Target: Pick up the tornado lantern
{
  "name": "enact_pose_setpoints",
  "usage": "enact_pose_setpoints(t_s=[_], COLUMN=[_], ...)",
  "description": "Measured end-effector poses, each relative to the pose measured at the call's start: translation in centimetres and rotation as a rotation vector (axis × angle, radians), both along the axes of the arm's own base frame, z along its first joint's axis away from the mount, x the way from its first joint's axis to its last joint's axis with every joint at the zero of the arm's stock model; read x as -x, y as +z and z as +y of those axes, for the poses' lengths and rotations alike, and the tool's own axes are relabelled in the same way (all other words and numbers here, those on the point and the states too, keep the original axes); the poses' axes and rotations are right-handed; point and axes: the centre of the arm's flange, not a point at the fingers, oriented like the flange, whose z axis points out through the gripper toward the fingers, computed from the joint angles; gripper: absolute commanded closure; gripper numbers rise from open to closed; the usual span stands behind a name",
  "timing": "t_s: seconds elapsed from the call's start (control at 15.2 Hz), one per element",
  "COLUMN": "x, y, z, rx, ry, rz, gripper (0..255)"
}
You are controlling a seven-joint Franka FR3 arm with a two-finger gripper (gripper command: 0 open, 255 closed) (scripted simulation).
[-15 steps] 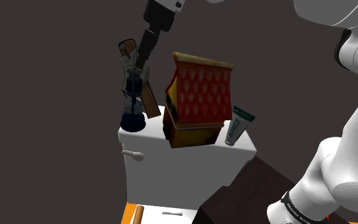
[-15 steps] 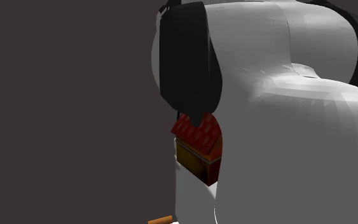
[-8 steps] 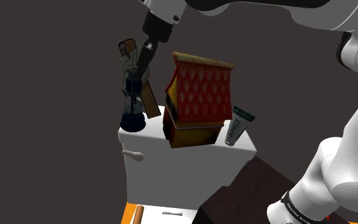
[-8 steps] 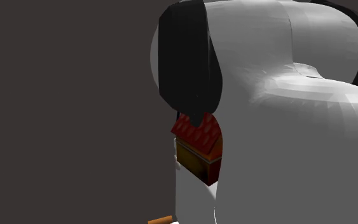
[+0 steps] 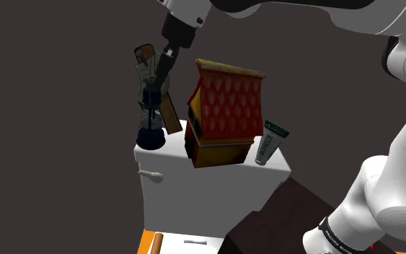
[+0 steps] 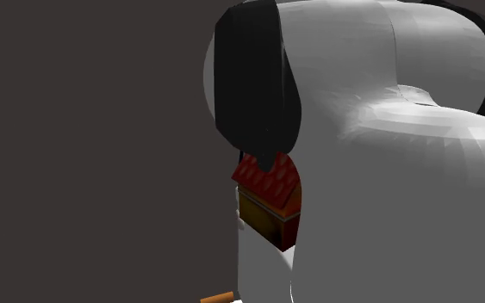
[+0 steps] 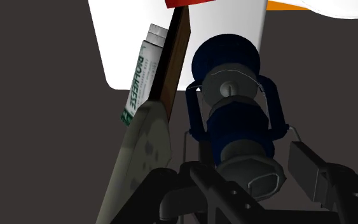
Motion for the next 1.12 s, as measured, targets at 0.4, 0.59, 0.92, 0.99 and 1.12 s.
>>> enact_pose_setpoints(t_s=[0.4, 0.59, 0.92, 0.99, 1.12], x=[0.1, 0.2, 0.0, 0.1, -0.1], y=[1.9, 3.4, 6.0, 6.6, 7.6], z=[-0.1, -0.1, 0.1, 0.0, 0.0], rx=[0.001, 0.001, 0.001, 0.001, 0.001], ry=[0.000, 0.000, 0.000, 0.000, 0.000], rz=[0.002, 0.002, 0.002, 0.002, 0.002], gripper=[255, 255, 255, 255, 255])
